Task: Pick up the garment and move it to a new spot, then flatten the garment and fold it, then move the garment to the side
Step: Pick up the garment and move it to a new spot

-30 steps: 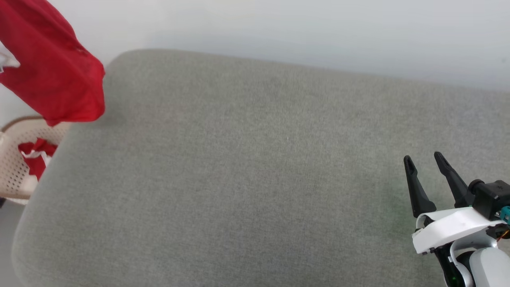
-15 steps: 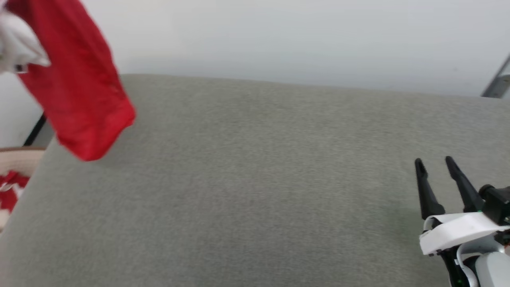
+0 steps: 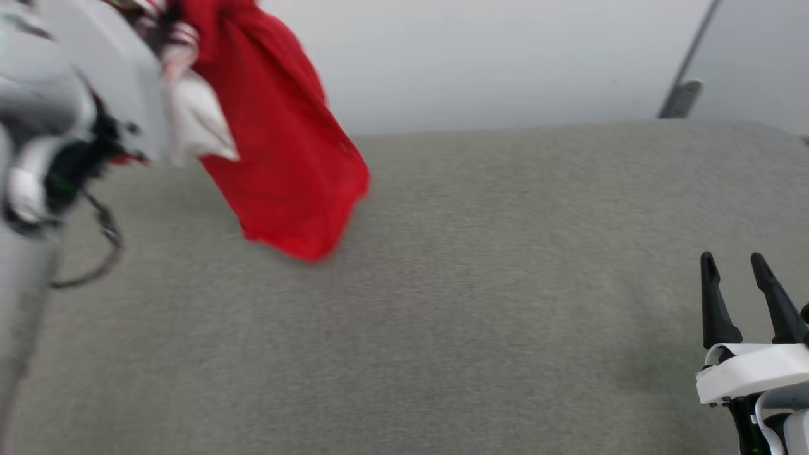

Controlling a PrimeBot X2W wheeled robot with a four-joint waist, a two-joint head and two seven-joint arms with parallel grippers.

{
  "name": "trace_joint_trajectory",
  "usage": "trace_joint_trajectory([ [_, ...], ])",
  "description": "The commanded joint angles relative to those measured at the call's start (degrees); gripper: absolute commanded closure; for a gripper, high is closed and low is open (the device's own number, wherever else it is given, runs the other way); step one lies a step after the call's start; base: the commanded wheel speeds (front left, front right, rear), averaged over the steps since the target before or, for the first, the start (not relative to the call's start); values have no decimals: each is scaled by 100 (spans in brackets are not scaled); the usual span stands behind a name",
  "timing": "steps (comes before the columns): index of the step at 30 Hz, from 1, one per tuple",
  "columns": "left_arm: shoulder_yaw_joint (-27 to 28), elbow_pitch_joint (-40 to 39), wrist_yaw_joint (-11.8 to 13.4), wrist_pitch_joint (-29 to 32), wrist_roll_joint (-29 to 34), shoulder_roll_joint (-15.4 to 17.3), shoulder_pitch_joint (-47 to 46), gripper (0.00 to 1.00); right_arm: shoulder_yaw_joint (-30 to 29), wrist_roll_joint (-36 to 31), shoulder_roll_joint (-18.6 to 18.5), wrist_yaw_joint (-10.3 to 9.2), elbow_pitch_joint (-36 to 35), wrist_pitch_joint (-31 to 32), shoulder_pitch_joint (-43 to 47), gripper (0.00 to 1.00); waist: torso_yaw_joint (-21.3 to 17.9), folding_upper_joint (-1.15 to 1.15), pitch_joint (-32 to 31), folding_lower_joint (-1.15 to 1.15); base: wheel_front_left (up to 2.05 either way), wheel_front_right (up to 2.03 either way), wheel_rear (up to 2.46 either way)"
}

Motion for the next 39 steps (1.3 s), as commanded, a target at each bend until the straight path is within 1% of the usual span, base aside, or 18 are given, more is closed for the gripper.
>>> trace_joint_trajectory([
  [1,-75,-150,101,36,-14,-99,156,100,-45,-63,36,-8,5,-39,107,0,-364,0,161,0,0,0,0],
  [4,-239,-351,218,127,-30,-256,362,100,-109,-73,79,-8,41,-68,109,0,-503,0,234,0,0,0,0],
  [6,-393,-409,315,168,-42,-431,587,100,-128,-96,117,-8,83,-99,131,0,-580,0,276,0,0,0,0],
  [9,-589,-398,416,161,-48,-623,892,100,-118,-117,166,-8,143,-126,145,0,-673,0,332,0,0,0,0],
  [11,-735,-293,440,134,-73,-750,1136,100,-100,-126,210,-8,193,-153,146,0,-720,0,366,0,0,0,0],
  [13,-866,-143,431,105,-139,-888,1372,100,-71,-129,251,-8,243,-177,137,0,-761,0,399,0,0,0,0],
  [17,-1041,299,378,-27,-175,-1039,1711,100,43,-115,306,-8,371,-228,59,0,-851,0,466,0,0,0,0],
  [23,-1142,1138,289,-299,-259,-1259,2011,100,236,-65,314,-8,557,-294,-72,0,-969,0,524,0,0,0,0],
  [25,-1169,1427,237,-384,-295,-1343,2073,93,288,-48,303,-8,606,-317,-105,0,-994,0,525,0,0,0,0],
  [29,-1236,1972,106,-511,-332,-1457,2137,57,373,-16,278,-8,681,-334,-160,0,-1016,0,513,0,0,0,0],
  [30,-1250,2094,66,-538,-349,-1494,2137,51,385,-16,271,-8,698,-342,-164,0,-1014,0,505,0,0,0,0],
  [32,-1290,2325,-30,-576,-381,-1547,2109,19,408,-5,257,-8,736,-354,-177,0,-1002,0,487,0,0,0,0],
  [33,-1298,2433,-72,-607,-394,-1574,2082,0,425,-1,245,-8,749,-358,-199,0,-992,0,473,0,0,0,0],
  [39,-1321,2793,-380,-642,-499,-1691,1888,0,502,53,175,-8,833,-376,-238,0,-880,0,344,0,0,0,0],
])
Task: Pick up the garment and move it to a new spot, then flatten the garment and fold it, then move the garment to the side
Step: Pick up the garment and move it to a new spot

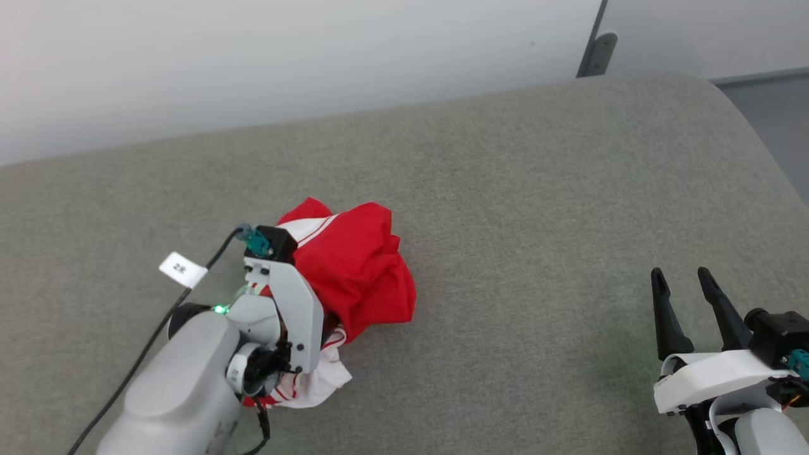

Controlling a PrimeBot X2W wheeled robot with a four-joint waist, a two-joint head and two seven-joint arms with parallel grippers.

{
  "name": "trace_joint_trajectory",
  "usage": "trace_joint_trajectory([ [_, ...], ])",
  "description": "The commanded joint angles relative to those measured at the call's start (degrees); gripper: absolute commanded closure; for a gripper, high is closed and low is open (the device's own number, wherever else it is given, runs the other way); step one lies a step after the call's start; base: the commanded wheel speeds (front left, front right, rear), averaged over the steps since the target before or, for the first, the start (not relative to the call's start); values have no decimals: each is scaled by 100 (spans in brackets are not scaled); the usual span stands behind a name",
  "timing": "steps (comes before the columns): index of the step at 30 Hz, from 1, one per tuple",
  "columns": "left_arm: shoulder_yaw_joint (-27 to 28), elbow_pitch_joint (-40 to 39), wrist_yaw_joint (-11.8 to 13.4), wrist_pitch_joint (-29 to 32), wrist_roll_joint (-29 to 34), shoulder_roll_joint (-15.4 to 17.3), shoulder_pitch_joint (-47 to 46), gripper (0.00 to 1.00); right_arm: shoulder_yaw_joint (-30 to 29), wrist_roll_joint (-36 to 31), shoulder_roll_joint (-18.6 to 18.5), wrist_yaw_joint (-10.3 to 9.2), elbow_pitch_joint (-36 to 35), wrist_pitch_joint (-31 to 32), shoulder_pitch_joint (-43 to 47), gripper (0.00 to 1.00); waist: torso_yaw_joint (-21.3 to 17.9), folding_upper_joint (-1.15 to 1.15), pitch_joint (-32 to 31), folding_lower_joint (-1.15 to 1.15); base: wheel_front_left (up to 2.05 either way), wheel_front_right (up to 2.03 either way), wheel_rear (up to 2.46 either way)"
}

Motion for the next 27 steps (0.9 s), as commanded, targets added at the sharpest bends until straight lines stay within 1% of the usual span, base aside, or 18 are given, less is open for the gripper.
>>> trace_joint_trajectory([
  [1,20,47,-90,-32,-58,-6,-97,0,41,39,-43,-8,32,-37,-16,0,86,0,-101,0,0,0,0],
  [4,21,48,-196,-54,-93,3,-118,0,60,66,-97,-8,50,-32,17,0,177,0,-224,0,0,0,0],
  [9,44,-181,-341,-128,-166,67,-130,0,100,96,-185,-8,24,-35,81,0,364,0,-396,0,0,0,0],
  [15,146,-606,-381,-309,-238,177,-13,0,82,112,-267,-8,-33,-21,179,0,586,0,-544,0,0,0,0],
  [21,439,-1165,-365,-869,-271,469,259,0,78,119,-316,-8,-102,5,259,0,823,0,-726,0,0,0,0],
  [27,813,-1650,-357,-1788,-170,840,742,0,10,129,-373,-8,-139,-9,365,0,1011,0,-865,0,0,0,0],
])
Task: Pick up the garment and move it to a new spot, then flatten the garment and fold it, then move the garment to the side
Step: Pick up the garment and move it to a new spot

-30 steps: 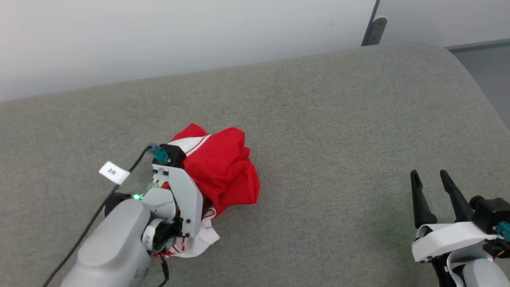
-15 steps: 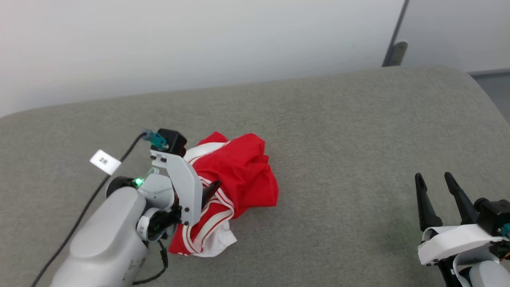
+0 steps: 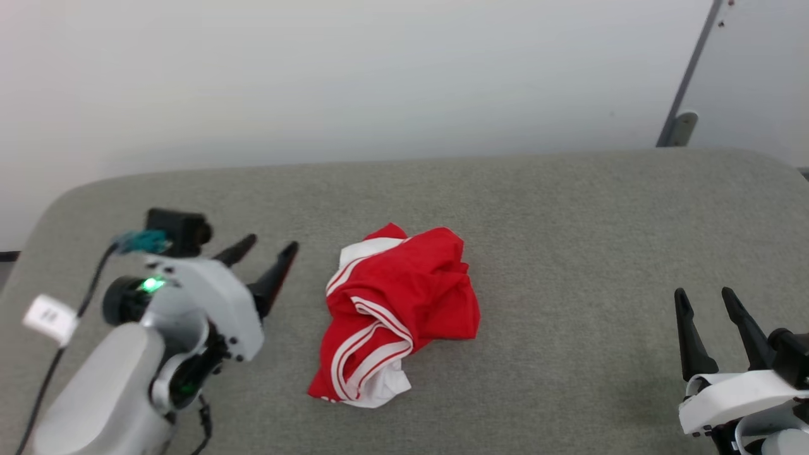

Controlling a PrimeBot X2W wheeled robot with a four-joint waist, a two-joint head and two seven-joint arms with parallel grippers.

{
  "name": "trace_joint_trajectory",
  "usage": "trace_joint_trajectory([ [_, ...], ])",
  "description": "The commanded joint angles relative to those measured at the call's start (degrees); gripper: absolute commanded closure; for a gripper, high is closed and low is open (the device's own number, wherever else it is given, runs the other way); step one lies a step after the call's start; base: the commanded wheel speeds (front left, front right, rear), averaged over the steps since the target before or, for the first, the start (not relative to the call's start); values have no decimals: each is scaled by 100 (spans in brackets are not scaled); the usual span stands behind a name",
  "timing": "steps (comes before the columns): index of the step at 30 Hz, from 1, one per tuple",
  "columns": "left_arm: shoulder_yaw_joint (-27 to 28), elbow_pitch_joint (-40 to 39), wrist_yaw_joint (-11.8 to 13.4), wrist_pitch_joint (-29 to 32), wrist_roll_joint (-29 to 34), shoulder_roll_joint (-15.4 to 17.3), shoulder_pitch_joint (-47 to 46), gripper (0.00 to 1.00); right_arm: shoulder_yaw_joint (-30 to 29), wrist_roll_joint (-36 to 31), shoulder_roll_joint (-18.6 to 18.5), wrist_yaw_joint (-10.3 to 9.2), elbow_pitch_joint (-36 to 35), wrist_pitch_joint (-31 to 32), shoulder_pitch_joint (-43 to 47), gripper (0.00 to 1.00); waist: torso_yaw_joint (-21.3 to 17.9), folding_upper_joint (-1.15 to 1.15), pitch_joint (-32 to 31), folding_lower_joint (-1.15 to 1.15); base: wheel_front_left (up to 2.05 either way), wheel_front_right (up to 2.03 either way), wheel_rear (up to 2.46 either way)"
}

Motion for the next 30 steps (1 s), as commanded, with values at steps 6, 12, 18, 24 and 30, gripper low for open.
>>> trace_joint_trajectory([
  [6,408,-394,96,-1169,212,283,680,0,-72,22,-85,-8,-75,-41,152,0,262,0,-186,0,0,0,0],
  [12,817,-472,205,-2206,286,447,1311,0,-173,-26,-97,-8,-163,-80,279,0,388,0,-252,0,0,0,0],
  [18,1071,-370,211,-2735,222,547,1863,0,-309,-107,-93,-8,-234,-90,409,0,444,0,-309,0,0,0,0],
  [24,1445,-490,358,-2952,128,544,2398,0,-463,-172,-44,-8,-366,-93,553,0,456,0,-342,0,0,0,0],
  [30,1803,-742,463,-3019,126,505,2757,0,-594,-187,-25,-8,-444,-95,681,0,458,0,-331,0,0,0,0],
])
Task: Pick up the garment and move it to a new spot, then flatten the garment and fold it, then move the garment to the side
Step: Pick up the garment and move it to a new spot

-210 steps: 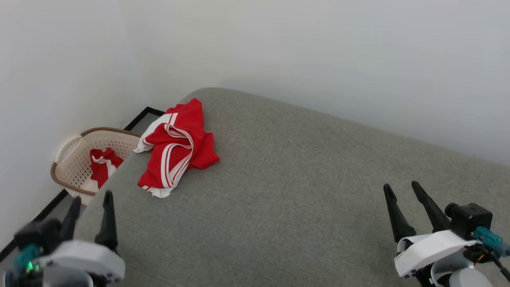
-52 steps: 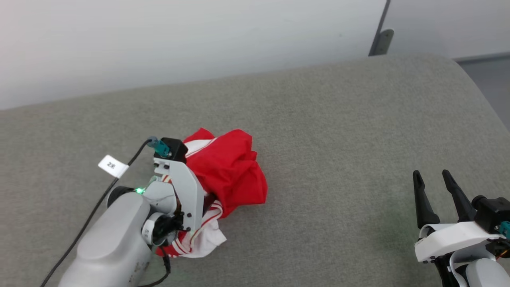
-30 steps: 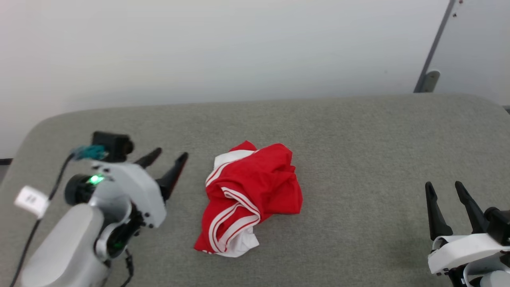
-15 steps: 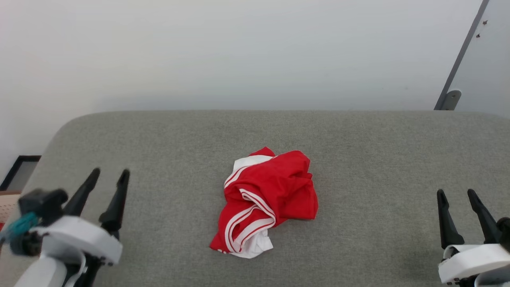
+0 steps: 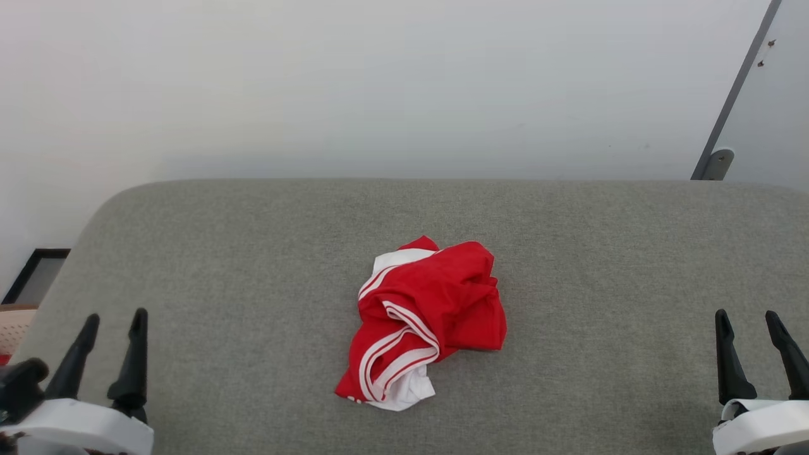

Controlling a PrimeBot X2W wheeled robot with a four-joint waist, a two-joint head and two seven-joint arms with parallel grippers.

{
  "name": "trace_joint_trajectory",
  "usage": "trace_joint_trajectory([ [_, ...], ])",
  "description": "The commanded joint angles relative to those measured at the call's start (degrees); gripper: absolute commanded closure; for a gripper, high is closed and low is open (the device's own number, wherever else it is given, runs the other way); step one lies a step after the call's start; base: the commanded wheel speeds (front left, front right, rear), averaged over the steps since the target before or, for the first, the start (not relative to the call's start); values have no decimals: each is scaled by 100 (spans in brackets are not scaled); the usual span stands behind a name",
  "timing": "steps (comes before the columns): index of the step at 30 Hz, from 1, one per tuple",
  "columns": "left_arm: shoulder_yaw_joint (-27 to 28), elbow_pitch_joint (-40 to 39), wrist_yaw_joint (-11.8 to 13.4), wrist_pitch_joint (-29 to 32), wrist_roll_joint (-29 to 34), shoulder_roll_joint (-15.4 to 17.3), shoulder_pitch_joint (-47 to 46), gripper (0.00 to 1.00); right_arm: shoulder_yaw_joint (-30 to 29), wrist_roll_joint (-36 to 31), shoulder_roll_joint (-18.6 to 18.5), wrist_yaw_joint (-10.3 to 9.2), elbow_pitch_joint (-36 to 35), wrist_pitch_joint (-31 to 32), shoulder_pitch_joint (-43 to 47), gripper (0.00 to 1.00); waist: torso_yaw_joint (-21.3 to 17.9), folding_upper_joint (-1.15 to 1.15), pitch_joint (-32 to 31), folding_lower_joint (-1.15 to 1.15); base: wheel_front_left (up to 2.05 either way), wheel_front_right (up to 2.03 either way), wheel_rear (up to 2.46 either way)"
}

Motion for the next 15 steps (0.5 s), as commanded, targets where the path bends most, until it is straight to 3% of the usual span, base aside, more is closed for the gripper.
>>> trace_joint_trajectory([
  [1,77,-69,27,-26,13,-19,111,0,-23,-40,9,-8,-24,-28,107,0,1,0,7,0,0,0,0],
  [15,210,-401,176,42,82,-14,253,0,1,-129,102,-8,-75,-29,118,0,-22,0,49,0,0,0,0],
])
